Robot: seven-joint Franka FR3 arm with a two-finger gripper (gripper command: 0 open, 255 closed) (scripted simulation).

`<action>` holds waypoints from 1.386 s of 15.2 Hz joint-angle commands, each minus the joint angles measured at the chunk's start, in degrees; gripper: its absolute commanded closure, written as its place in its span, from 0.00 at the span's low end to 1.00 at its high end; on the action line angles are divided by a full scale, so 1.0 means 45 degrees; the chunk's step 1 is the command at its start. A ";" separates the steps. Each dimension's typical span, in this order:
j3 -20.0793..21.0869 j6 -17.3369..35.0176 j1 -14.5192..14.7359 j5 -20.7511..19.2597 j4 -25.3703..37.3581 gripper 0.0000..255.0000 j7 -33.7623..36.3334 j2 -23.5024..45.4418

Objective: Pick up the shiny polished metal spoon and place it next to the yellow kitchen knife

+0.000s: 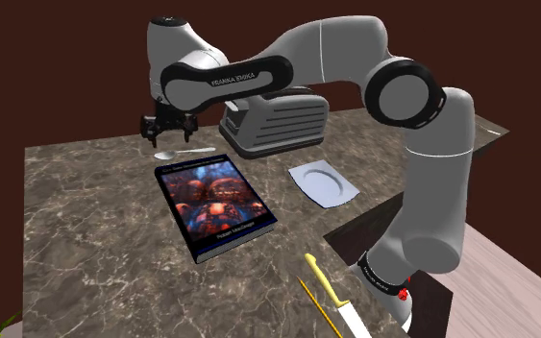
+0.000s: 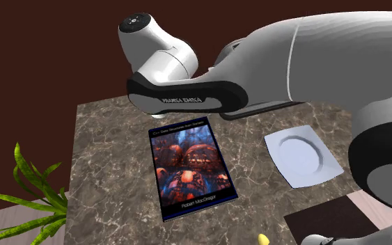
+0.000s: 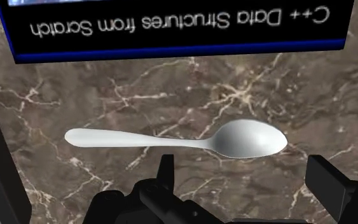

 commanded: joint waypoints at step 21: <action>-0.0317 0.0478 0.0415 -0.0525 0.1563 1.00 0.0306 0.1973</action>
